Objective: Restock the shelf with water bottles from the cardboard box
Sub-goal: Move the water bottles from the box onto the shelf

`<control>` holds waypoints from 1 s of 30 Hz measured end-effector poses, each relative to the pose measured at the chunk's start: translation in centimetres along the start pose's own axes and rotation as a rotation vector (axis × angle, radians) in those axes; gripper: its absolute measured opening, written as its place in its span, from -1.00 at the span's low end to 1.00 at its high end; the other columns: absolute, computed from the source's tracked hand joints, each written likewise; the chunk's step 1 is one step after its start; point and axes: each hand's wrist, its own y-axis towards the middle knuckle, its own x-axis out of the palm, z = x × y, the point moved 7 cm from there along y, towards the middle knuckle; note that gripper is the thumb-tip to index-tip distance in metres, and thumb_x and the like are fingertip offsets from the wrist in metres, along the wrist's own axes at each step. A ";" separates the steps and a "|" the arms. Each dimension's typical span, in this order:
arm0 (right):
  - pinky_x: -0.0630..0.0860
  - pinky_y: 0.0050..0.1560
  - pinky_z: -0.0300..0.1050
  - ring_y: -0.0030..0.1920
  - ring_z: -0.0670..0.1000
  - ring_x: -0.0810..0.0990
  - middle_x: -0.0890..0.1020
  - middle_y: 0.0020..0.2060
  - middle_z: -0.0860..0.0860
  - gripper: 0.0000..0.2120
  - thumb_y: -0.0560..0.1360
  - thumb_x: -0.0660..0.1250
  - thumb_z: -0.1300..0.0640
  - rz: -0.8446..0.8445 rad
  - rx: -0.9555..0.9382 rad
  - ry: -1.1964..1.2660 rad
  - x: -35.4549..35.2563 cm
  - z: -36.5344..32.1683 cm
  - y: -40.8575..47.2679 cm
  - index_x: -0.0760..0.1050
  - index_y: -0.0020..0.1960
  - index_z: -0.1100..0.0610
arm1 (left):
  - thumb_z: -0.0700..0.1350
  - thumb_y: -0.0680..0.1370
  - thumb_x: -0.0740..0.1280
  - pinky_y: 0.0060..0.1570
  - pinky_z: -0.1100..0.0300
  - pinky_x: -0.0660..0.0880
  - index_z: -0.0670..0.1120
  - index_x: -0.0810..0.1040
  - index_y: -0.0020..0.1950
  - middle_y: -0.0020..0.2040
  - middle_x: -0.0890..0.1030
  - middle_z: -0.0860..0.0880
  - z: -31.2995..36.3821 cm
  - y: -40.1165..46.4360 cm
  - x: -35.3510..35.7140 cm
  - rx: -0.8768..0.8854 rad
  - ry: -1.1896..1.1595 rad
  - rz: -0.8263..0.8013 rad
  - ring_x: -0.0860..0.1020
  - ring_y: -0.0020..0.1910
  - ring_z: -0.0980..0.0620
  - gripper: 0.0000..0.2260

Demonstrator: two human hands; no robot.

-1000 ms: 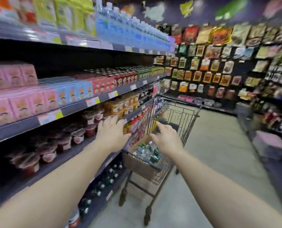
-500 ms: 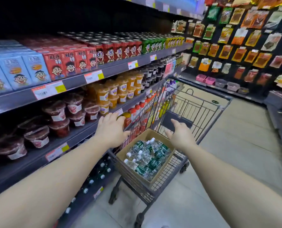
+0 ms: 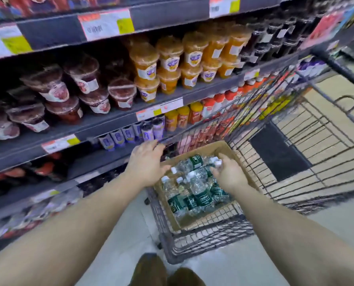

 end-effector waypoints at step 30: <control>0.47 0.30 -0.01 0.17 -0.01 0.58 0.60 0.14 -0.06 -0.49 0.49 0.41 -0.02 -0.556 -0.012 0.784 10.4 4.9 7.6 0.44 0.39 0.12 | 0.05 0.33 0.61 0.11 0.41 0.46 -0.03 0.38 0.31 0.18 0.58 0.12 5.8 4.0 18.1 -0.290 -0.744 -0.407 0.57 0.09 0.18 -0.34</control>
